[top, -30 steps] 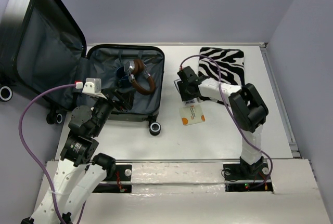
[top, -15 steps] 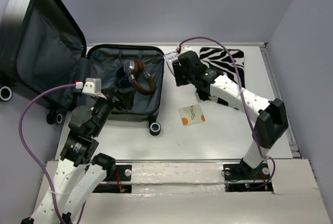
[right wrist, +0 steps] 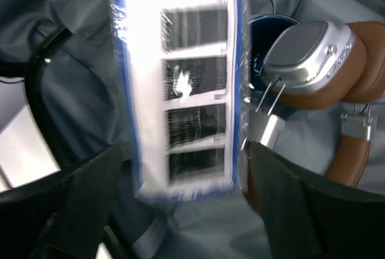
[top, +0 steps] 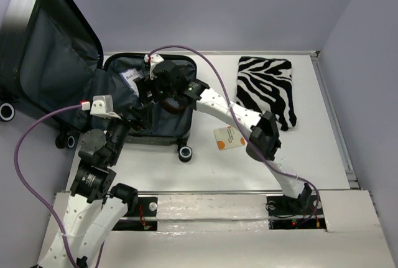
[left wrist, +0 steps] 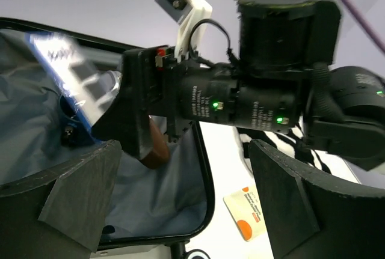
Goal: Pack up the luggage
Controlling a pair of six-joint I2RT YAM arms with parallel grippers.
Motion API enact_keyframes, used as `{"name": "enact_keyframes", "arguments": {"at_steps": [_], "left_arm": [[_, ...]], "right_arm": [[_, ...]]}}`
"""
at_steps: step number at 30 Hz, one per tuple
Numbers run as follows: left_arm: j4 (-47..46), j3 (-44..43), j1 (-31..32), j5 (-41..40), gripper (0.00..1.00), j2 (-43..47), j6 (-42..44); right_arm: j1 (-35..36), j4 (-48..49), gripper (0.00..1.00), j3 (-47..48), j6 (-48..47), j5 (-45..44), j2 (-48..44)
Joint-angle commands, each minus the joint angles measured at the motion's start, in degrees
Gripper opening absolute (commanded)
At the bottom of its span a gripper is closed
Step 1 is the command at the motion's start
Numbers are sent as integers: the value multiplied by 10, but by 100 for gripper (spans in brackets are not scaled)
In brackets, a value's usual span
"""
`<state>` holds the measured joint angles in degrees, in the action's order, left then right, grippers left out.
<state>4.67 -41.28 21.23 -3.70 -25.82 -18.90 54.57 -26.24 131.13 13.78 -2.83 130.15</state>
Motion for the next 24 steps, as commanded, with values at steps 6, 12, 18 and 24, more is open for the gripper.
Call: {"name": "enact_keyframes", "arguments": {"at_steps": [6, 12, 18, 24], "left_arm": [[-13, -23, -8, -17, 99, -1, 8], [-17, -22, -11, -4, 99, -3, 5], [-19, -21, -9, 9, 99, -1, 4], [-22, -20, -9, 15, 99, -4, 3]], "right_arm": [[-12, 8, 100, 4, 5, -19, -53], [-48, 60, 94, -364, 15, -114, -289], [-131, 51, 98, -709, 113, -121, -449], [-148, 51, 100, -815, 139, -110, -475]]}}
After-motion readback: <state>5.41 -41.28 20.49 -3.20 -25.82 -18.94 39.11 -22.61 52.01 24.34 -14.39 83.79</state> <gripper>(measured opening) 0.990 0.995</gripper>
